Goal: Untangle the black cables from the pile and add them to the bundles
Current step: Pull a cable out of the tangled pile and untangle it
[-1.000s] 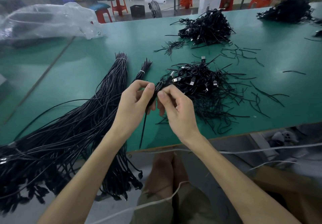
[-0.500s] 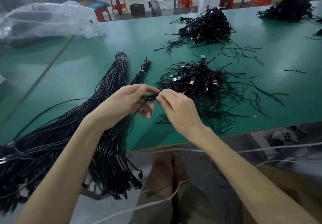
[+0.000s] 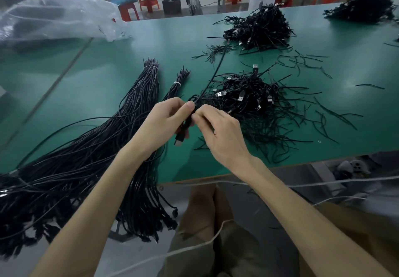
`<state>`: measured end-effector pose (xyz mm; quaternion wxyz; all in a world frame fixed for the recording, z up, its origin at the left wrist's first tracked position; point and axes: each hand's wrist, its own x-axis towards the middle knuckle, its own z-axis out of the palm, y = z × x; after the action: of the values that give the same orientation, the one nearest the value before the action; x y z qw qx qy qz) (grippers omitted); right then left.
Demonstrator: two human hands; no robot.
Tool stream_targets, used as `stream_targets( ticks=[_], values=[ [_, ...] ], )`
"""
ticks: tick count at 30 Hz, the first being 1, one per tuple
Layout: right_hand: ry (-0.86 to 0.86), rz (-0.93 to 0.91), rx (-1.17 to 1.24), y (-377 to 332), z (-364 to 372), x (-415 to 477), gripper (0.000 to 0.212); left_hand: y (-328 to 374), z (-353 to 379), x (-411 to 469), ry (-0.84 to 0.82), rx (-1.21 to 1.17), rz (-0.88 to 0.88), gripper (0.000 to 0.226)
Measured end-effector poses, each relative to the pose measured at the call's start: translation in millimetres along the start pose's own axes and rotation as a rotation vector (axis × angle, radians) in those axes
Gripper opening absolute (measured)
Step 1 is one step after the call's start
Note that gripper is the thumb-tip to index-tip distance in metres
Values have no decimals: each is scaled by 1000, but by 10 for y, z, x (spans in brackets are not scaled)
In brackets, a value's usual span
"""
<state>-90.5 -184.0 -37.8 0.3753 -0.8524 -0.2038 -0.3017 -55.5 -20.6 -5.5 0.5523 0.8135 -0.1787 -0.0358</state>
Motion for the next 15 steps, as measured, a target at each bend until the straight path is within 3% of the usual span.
stream_targets(
  ticks=[5, 9, 12, 15],
  values=[
    [-5, -344, -415, 68, -14, 7, 22, 69, -19, 71, -112, 32, -344, 34],
    [-33, -548, -544, 120, -39, -26, 23, 98, -123, 143, -327, 151, -477, 34],
    [-34, -557, -529, 145, -58, -62, 26, 73, -157, 160, -418, 156, -452, 35],
    [-28, -408, -443, 169, -87, -91, 26, 12, -82, 124, -361, 27, -336, 40]
  ],
)
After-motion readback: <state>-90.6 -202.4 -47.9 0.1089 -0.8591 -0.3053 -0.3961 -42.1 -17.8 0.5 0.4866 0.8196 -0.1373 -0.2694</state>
